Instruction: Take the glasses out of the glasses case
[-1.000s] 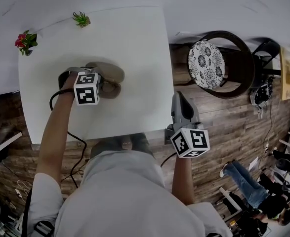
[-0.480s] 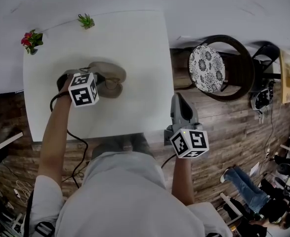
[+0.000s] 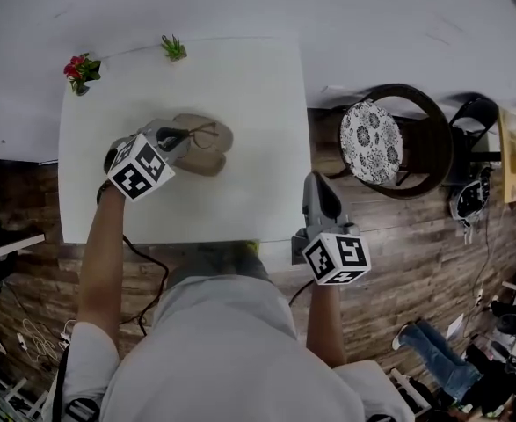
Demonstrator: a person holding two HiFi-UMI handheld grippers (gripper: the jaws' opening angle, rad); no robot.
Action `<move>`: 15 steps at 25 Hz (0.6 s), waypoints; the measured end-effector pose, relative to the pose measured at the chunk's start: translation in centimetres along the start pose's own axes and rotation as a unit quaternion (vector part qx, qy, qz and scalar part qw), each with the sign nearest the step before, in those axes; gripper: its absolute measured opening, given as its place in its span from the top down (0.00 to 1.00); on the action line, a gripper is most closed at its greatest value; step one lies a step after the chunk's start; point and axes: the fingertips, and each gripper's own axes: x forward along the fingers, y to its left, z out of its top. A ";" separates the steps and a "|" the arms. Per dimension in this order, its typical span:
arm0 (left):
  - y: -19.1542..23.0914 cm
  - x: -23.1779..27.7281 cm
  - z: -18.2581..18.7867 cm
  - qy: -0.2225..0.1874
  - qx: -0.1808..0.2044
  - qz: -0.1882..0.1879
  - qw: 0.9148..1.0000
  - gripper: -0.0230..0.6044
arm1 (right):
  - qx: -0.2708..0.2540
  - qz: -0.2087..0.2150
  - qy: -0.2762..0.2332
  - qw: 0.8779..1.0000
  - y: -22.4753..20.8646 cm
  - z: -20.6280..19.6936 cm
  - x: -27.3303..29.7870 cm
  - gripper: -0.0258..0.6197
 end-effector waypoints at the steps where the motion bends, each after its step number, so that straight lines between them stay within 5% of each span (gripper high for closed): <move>1: 0.2 -0.8 0.5 -0.011 -0.011 0.017 1.000 0.93 | 0.000 0.005 -0.003 1.000 0.2 0.2 -0.3 0.96; 8: 0.1 -7.2 3.9 -0.095 -0.056 0.129 0.986 0.93 | -0.003 0.035 -0.020 0.999 1.5 1.2 -2.5 0.96; 15: -0.8 -13.5 5.1 -0.158 -0.104 0.227 0.955 0.93 | -0.018 0.062 -0.034 0.997 3.1 2.2 -4.3 0.96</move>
